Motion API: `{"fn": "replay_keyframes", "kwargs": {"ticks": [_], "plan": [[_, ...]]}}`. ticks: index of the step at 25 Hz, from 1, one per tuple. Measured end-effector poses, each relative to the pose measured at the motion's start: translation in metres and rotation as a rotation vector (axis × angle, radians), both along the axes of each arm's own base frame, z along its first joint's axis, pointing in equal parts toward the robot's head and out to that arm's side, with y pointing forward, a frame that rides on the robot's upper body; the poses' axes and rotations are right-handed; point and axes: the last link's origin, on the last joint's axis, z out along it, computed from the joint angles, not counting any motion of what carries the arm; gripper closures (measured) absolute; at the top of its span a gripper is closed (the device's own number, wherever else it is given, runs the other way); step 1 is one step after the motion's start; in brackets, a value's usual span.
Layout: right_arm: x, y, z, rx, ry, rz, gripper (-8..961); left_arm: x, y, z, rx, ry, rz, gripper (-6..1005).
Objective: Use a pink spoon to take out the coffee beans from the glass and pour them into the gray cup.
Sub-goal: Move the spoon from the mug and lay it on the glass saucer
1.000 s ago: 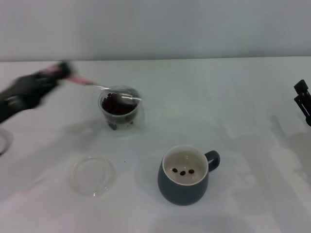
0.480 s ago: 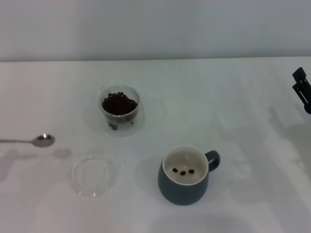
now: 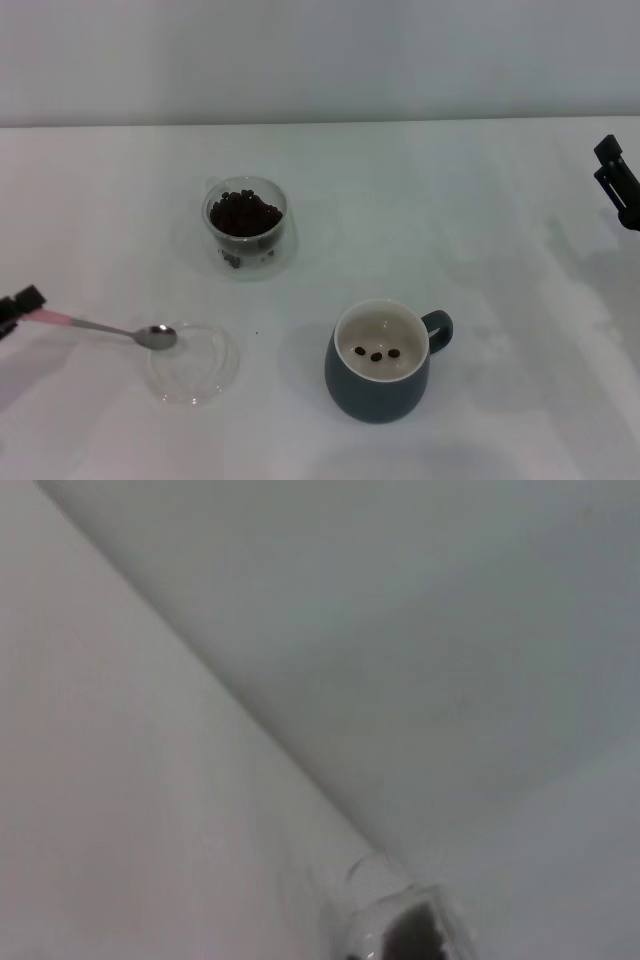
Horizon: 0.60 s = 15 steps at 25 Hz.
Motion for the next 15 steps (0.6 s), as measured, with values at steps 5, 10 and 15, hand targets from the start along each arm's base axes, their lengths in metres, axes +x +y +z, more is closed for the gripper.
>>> {"fn": "replay_keyframes", "kwargs": {"ticks": [5, 10, 15], "plan": [[0.0, 0.0, 0.0, -0.001, 0.003, 0.0, 93, 0.007, 0.009, -0.016, -0.043, 0.044, -0.014, 868], [-0.001, 0.0, 0.0, 0.0, 0.006, 0.003, 93, 0.019, 0.018, -0.037, -0.066, 0.083, -0.064, 868], [-0.001, 0.0, 0.001, -0.001, 0.026, 0.008, 93, 0.026, 0.019, -0.056, -0.069, 0.119, -0.079, 868]]}}
